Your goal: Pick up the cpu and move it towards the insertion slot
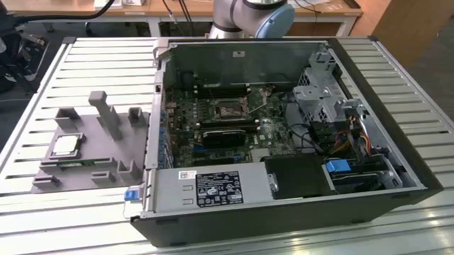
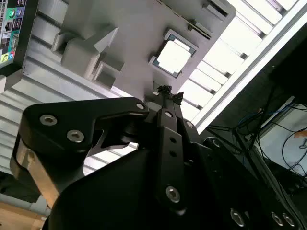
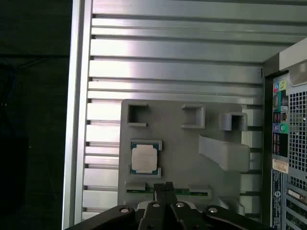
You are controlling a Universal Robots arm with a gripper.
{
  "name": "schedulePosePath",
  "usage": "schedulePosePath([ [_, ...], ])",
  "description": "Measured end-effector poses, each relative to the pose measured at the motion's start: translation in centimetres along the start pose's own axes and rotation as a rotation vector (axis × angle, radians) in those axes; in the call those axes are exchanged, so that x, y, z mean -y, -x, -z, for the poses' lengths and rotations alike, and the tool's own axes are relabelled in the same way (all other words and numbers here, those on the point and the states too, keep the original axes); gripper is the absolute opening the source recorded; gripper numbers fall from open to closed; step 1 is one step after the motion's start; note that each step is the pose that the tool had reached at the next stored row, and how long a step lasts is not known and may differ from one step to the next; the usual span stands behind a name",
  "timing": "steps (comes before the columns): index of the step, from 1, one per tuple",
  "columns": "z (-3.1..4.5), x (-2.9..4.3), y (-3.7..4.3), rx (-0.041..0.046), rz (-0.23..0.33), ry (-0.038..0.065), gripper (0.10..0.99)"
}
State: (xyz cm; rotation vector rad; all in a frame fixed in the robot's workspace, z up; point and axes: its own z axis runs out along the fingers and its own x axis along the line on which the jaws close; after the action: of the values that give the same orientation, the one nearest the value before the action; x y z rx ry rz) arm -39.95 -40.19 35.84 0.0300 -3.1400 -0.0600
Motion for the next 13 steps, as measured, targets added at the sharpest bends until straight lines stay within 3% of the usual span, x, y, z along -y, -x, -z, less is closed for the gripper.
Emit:
schedulePosePath([
  [13, -0.1, 0.0, 0.0, 0.0001, 0.0, 0.0, 0.102],
])
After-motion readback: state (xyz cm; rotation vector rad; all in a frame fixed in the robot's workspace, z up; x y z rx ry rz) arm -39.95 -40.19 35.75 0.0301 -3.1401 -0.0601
